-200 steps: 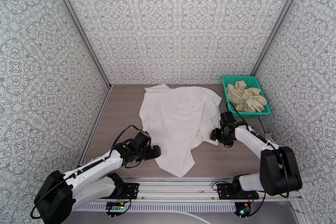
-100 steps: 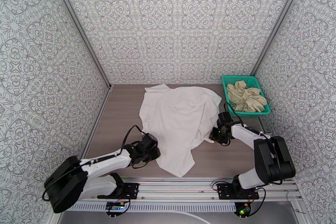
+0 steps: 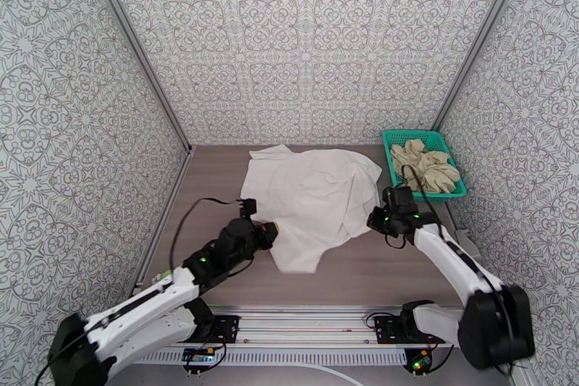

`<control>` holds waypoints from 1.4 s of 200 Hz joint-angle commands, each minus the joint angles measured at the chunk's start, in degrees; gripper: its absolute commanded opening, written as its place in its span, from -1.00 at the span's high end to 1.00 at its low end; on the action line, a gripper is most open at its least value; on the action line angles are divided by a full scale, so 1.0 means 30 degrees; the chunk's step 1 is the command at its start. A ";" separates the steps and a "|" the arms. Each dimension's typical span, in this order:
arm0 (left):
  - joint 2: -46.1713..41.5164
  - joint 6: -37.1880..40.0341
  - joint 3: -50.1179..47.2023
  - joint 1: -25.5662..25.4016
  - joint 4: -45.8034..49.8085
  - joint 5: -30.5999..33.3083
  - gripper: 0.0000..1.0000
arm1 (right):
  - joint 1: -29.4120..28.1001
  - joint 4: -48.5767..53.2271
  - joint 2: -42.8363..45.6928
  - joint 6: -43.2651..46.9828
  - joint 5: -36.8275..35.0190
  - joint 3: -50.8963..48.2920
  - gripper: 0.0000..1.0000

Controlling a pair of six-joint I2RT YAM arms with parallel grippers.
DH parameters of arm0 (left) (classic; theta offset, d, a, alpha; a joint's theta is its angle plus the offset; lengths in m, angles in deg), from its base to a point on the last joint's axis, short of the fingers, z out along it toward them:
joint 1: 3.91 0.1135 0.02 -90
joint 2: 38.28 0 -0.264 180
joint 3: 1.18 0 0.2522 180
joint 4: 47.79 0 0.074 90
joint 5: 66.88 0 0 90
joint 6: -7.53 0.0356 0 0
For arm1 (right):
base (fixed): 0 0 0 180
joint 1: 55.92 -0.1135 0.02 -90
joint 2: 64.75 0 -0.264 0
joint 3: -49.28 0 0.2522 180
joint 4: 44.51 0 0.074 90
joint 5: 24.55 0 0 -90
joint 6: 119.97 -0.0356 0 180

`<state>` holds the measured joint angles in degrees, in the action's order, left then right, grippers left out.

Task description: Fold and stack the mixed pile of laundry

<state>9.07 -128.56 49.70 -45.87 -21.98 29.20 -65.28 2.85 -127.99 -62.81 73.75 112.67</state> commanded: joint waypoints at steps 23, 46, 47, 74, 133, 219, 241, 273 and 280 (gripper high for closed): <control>-0.1074 0.6243 0.7646 0.0588 0.6327 -0.0623 1.00 | 0.0134 0.2769 0.4051 0.1146 -0.3887 0.6194 1.00; 0.0119 0.8896 1.3348 0.0959 0.9408 -0.0278 1.00 | 0.0134 0.4842 0.3556 0.2410 -0.4695 1.0617 1.00; 0.0224 0.9009 1.3612 0.0968 0.9536 -0.0260 1.00 | 0.0134 0.4906 0.3530 0.2445 -0.4711 1.0778 1.00; 0.1886 1.0994 1.9469 0.1028 1.2120 0.0747 1.00 | 0.0134 0.6818 0.3166 0.3035 -0.5785 1.5032 1.00; 0.4050 1.1767 2.4252 0.1187 1.6034 0.2062 1.00 | 0.0134 0.9912 0.2527 0.3955 -0.6941 2.0185 1.00; 0.8424 0.9708 2.4151 1.1834 1.1319 -0.9681 1.00 | 0.0167 0.5278 -0.3731 0.4643 -0.5597 2.0078 1.00; 0.8622 0.9803 2.5323 1.2044 1.0978 -0.9686 1.00 | 0.0163 0.4963 -0.4693 0.4706 -0.5455 2.1449 1.00; 0.7543 1.0383 2.6283 1.2088 1.1449 -0.9705 1.00 | 0.0163 0.5113 -0.4031 0.4840 -0.5597 2.2148 1.00; 0.7030 1.0520 2.6145 1.2105 1.1464 -0.9700 1.00 | 0.0167 0.5203 -0.3580 0.4849 -0.5663 2.1955 1.00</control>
<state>35.78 -98.07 125.55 -10.20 16.25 2.49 -65.17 21.87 -144.17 -49.39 57.16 175.46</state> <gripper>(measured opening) 0.045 0.038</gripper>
